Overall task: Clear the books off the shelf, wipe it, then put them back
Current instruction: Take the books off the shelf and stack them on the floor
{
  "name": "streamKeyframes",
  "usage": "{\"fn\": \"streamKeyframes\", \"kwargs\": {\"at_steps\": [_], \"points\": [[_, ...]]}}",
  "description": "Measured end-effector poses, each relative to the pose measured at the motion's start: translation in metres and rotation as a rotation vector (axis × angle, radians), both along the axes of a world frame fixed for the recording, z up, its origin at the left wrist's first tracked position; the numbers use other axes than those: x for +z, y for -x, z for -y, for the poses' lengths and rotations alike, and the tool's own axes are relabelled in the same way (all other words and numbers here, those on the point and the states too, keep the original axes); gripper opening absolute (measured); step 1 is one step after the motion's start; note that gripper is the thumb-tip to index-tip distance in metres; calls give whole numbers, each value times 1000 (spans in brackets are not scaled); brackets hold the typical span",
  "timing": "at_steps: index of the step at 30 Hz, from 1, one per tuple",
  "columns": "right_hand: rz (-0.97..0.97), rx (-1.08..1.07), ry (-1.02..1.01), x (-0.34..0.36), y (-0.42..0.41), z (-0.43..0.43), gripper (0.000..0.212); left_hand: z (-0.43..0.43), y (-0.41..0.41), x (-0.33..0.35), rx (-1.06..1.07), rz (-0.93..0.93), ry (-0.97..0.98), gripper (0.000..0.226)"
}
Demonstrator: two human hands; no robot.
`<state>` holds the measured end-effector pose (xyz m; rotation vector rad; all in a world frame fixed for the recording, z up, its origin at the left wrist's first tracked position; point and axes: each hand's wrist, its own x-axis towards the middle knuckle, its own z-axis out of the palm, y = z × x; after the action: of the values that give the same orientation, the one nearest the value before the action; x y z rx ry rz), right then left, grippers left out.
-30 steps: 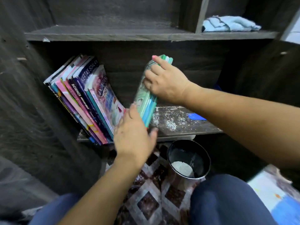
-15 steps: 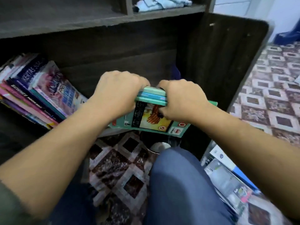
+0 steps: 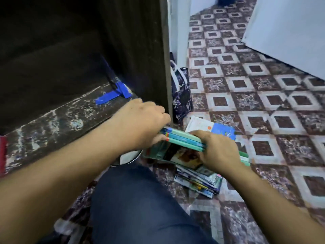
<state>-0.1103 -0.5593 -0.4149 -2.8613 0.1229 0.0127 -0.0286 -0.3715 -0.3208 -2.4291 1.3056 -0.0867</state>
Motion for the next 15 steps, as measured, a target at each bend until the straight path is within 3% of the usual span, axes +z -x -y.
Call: {"fn": "streamKeyframes", "kwargs": {"at_steps": [5,9,12,15], "points": [[-20,-100,122,-40,0,47,41,39,-31,-24,-73,-65,-134,35],[91,-203,199,-62,-23,83,43,59,-60,-50,-307,190,-53,27],[108,-269,221,-77,-49,108,38,80,-70,-69,-260,205,-241,28],[208,-345,272,-97,-90,131,37,98,-76,-107,-53,45,-437,19]]}}
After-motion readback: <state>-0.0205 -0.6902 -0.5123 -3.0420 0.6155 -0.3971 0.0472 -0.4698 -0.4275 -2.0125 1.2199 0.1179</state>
